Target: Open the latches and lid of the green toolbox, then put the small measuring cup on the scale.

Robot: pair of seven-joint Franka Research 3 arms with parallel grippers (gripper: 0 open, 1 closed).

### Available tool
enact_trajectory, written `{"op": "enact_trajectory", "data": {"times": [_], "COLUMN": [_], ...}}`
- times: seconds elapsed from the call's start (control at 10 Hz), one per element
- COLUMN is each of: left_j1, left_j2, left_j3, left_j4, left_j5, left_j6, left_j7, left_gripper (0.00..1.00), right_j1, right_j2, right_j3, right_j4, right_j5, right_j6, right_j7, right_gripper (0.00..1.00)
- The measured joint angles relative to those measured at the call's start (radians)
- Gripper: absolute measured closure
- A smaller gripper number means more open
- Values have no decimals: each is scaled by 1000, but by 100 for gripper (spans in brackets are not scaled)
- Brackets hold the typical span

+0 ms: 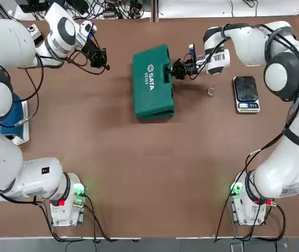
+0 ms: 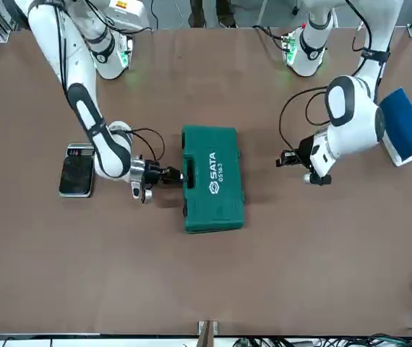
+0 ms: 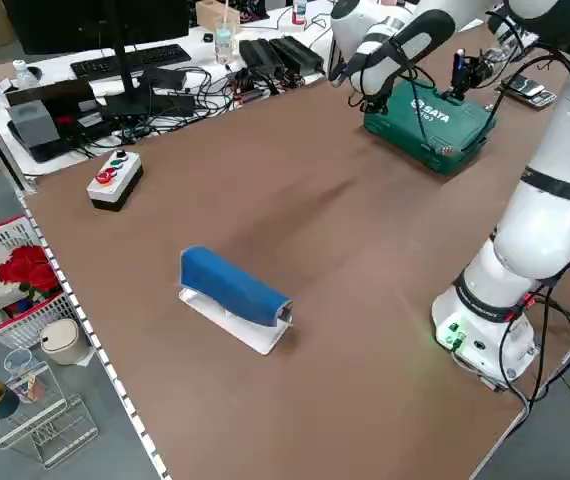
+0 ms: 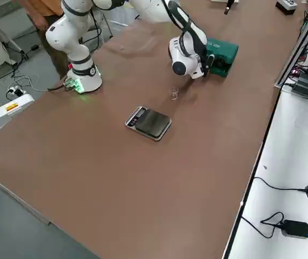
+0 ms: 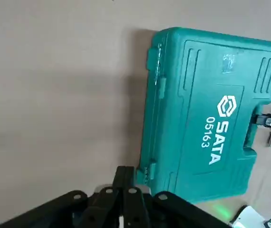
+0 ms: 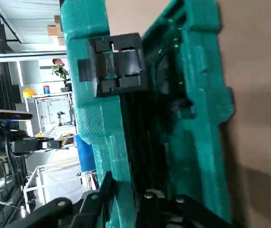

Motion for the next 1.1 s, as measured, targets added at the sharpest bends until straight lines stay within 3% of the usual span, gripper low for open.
{"op": "enact_trajectory", "data": {"times": [0.3, 0.8, 1.1], "left_j1": [0, -1, -1], "left_j2": [0, 0, 0], "left_j3": [0, 0, 0], "left_j4": [1, 3, 3], "left_j5": [0, -3, -5], "left_j6": [0, 4, 4], "left_j7": [0, 0, 0], "left_gripper": [99, 99, 99], "right_j1": [1, 1, 1], "right_j2": [-61, -99, -129], "right_j3": [11, 141, 186], "right_j4": [2, 3, 7], "right_j5": [-10, -10, -10], "right_j6": [15, 176, 210], "right_j7": [95, 202, 290], "right_gripper": [74, 69, 57]}}
